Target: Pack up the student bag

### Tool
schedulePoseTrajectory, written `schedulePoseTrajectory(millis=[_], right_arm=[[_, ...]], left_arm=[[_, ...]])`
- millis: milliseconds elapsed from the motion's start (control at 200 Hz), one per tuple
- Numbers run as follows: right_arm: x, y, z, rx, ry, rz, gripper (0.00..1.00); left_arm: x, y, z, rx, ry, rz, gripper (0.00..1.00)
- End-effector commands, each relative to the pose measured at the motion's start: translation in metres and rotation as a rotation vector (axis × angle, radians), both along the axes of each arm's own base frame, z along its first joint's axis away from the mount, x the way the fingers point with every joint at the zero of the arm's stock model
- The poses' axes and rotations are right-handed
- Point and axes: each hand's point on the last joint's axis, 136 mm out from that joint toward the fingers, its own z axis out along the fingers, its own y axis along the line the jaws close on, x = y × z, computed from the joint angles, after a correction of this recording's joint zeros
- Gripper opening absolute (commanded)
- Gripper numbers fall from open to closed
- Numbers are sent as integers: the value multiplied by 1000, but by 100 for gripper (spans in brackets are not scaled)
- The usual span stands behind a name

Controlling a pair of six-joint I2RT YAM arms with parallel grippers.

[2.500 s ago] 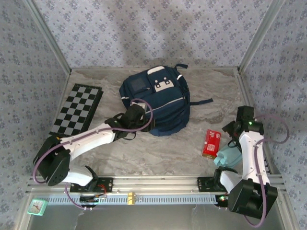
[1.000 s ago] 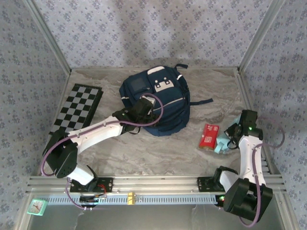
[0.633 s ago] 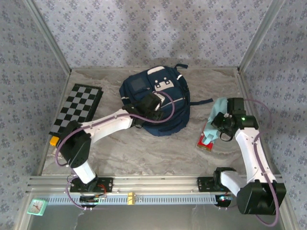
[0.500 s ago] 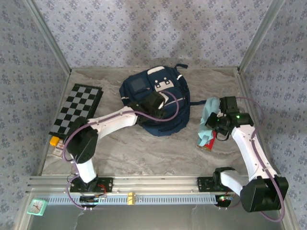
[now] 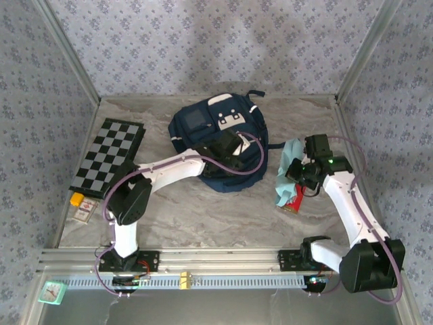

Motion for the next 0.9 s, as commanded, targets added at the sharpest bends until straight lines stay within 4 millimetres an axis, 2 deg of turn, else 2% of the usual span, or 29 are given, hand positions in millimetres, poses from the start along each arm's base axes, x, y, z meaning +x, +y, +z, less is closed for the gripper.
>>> schedulePoseTrajectory(millis=[0, 65, 180, 265, 390, 500, 610, 715, 895], right_arm=[[7, 6, 4, 16, -22, 28, 3], [8, 7, 3, 22, -18, 32, 2], [8, 8, 3, 25, -19, 39, 0], [8, 9, 3, 24, -20, 43, 0], [8, 10, 4, 27, -16, 59, 0], [7, 15, 6, 46, -14, 82, 0], [7, 24, 11, 83, -19, 121, 0], [6, 38, 18, 112, -29, 167, 0], [22, 82, 35, 255, -83, 252, 0]], left_arm=[[15, -6, -2, 44, -42, -6, 75], [22, -5, -2, 56, -67, 7, 73], [34, 2, 6, 41, -81, 45, 63], [36, 3, 16, -19, -65, 44, 44], [42, 9, 26, -53, -62, 59, 21], [38, 7, 41, -97, -59, 51, 0], [35, 8, 68, -151, -63, 74, 0], [30, 13, 103, -215, -74, 110, 0], [25, 21, 158, -325, -110, 161, 0]])
